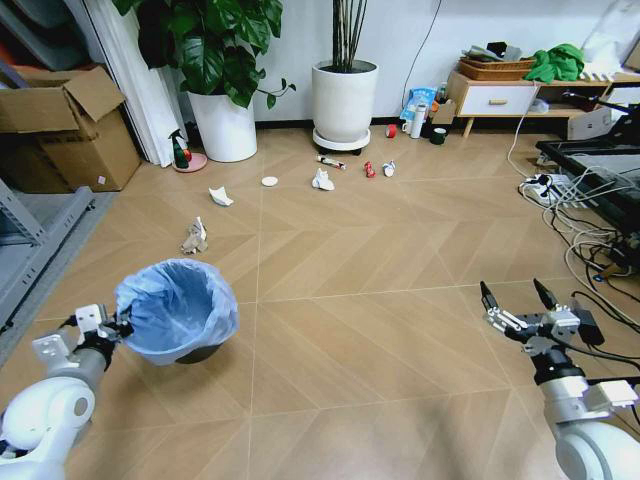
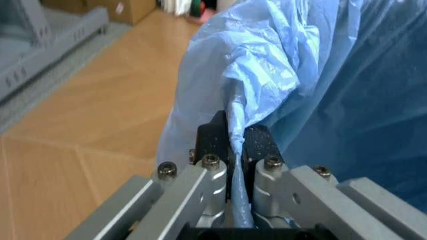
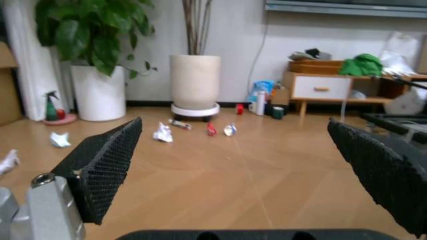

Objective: Pick up the trash bin and place the garbage on the floor into it.

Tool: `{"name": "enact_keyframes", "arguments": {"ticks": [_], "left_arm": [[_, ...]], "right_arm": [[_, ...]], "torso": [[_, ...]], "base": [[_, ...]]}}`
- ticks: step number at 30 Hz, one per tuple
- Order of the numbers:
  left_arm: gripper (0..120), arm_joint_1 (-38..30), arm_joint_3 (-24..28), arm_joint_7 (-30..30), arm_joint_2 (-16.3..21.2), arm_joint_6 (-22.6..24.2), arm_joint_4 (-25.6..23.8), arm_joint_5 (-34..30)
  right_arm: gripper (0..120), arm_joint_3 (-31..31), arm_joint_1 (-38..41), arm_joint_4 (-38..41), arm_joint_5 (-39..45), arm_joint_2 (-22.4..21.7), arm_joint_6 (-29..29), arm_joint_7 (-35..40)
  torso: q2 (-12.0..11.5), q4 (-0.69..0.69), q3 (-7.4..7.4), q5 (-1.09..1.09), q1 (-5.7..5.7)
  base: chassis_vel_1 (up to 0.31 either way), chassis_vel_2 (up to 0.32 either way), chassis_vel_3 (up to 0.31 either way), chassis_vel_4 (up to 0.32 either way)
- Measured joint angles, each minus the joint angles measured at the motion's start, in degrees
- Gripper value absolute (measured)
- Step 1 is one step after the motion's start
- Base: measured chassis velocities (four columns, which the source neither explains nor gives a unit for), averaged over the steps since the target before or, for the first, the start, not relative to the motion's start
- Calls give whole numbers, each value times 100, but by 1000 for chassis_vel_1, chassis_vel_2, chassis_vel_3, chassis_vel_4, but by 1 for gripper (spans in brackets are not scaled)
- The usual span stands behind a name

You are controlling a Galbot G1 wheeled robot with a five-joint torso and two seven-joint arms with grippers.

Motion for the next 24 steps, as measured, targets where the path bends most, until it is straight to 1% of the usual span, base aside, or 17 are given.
{"name": "enact_keyframes", "arguments": {"ticks": [3, 5, 7, 17, 24], "left_arm": [[0, 99, -74, 59, -29, -53, -154, 20], [0, 114, -76, 64, -40, -65, -170, 20], [0, 161, -77, 82, -66, -101, -176, 49], [0, 249, 106, 88, -126, -126, -142, 101], [0, 246, 129, 69, -133, -121, -177, 106]], "right_arm": [[100, 79, -26, -30, -6, 140, 57, 1], [100, 107, -42, -30, -7, 164, 61, 2], [100, 158, -47, -53, -24, 183, 69, -10], [100, 247, -79, -155, -41, 185, 70, -43], [100, 261, -91, -174, -25, 187, 103, -42]], "torso": [[0, 5, 0, 0, 0], [0, 4, 0, 0, 0], [0, 7, 0, 0, 0], [0, 4, 0, 0, 0], [0, 5, 0, 1, 0]], "base": [[0, 0, 0, 0], [0, 0, 0, 0], [0, 0, 0, 0], [0, 0, 0, 0], [0, 0, 0, 0]]}}
